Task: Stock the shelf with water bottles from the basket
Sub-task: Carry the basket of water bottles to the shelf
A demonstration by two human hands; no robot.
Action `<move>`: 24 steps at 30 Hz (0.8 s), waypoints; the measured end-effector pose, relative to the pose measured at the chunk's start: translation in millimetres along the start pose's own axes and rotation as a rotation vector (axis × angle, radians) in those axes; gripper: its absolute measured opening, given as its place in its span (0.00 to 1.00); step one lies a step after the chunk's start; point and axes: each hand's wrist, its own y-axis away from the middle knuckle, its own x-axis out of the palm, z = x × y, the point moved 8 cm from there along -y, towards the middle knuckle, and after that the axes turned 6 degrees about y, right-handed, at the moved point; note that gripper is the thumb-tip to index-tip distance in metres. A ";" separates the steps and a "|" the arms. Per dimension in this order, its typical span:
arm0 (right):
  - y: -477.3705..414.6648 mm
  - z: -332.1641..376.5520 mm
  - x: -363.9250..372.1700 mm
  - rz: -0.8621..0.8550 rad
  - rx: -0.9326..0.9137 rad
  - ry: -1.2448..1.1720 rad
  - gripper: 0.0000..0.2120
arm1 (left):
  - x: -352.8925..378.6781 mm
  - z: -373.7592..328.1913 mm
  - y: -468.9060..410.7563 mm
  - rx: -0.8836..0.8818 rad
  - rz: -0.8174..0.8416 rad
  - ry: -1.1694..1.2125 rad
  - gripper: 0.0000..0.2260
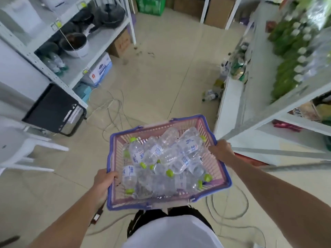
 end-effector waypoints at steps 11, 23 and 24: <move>-137.0 68.1 -71.6 -0.045 0.155 -0.129 0.09 | 24.7 -259.6 -104.1 0.138 -0.009 -0.163 0.05; -270.6 157.4 -208.7 -0.143 0.202 -0.213 0.13 | 72.3 -508.0 -170.5 0.238 -0.019 -0.199 0.04; -279.9 163.0 -216.6 -0.157 0.214 -0.230 0.13 | 77.4 -530.3 -177.9 0.261 -0.017 -0.217 0.04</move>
